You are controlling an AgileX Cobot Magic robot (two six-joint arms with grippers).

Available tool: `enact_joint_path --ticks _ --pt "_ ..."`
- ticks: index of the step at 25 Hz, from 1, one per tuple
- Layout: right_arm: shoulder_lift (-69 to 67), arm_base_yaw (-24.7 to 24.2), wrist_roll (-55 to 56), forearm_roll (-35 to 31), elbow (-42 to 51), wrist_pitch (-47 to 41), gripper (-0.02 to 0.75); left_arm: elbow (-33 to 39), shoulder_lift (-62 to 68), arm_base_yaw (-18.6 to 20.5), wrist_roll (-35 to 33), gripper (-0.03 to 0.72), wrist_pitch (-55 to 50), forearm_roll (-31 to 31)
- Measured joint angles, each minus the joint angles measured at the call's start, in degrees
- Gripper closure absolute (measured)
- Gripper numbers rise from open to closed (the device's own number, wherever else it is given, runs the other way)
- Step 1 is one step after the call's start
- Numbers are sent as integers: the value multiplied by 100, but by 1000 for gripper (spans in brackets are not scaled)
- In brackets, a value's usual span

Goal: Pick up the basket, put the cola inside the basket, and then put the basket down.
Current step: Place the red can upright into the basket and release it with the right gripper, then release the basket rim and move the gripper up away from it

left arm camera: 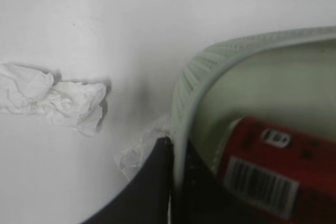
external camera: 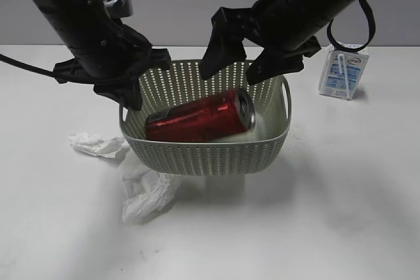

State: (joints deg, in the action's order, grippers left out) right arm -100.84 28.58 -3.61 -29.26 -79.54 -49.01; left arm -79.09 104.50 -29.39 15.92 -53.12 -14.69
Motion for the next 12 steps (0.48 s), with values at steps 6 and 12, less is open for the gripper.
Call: enact_joint_path --ticks 6,12 --pt "-12 -95 18 639 -846 -560 80 0 0 0 -4 691 -55 -19" --pt "-12 -927 361 1885 -1455 -1284 85 0 0 0 -11 691 -179 -65"
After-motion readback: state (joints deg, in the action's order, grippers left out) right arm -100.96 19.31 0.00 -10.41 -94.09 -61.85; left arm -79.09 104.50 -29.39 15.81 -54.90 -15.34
